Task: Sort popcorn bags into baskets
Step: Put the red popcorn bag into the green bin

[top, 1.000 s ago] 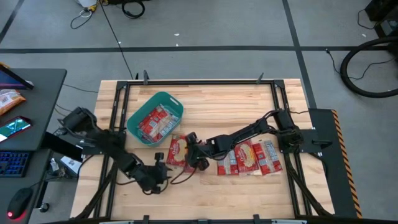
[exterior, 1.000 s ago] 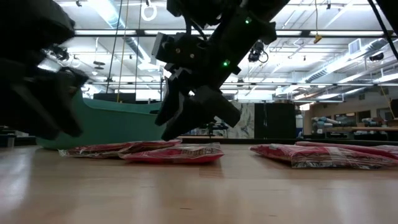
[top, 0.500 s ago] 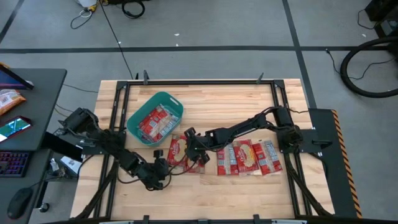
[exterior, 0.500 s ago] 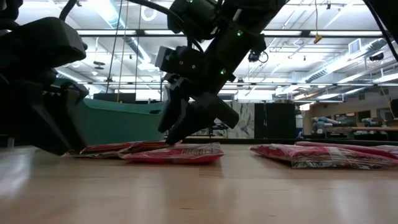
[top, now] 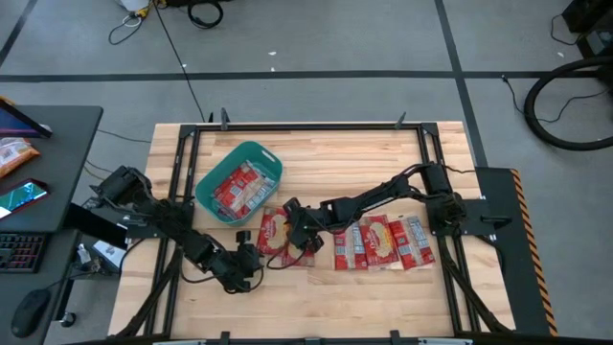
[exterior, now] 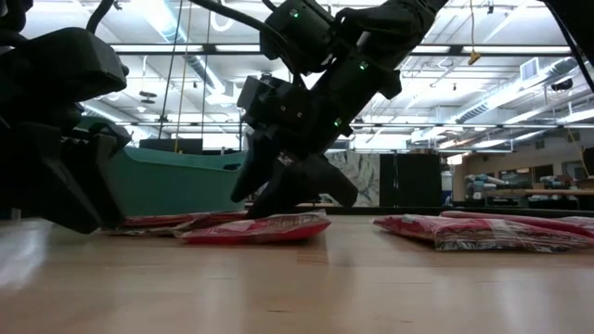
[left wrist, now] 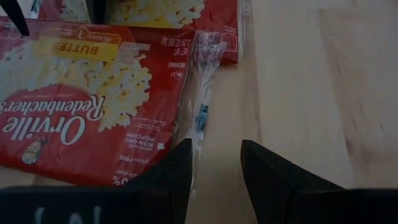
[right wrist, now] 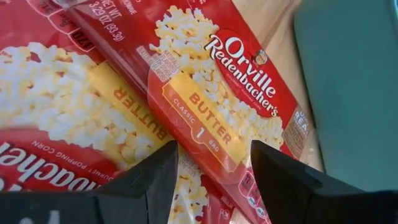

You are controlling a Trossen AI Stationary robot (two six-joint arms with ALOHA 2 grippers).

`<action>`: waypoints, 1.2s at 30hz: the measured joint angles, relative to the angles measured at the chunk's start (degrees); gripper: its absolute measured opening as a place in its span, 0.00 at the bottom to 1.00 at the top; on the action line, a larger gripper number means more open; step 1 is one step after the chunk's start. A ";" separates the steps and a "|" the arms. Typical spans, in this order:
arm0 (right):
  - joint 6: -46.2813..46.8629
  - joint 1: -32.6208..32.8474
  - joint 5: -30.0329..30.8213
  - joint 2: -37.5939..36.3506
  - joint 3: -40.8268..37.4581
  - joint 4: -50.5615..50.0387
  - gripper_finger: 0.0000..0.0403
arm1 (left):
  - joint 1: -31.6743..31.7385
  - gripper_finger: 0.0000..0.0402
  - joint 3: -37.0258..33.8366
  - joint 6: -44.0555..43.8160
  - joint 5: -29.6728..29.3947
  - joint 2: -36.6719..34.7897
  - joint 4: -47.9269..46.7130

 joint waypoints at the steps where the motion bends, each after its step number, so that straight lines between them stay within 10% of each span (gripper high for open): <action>1: -0.69 0.00 -0.16 0.00 0.00 0.06 0.52 | 0.00 0.35 0.00 0.00 0.00 0.00 0.00; 19: 3.64 -1.25 -5.75 0.07 0.00 -1.34 0.02 | -0.95 0.35 1.42 1.61 2.47 -0.72 -0.48; 36: 5.83 3.46 9.94 -6.29 0.07 -5.25 0.01 | -5.55 0.35 11.39 -1.50 0.65 -6.19 -27.35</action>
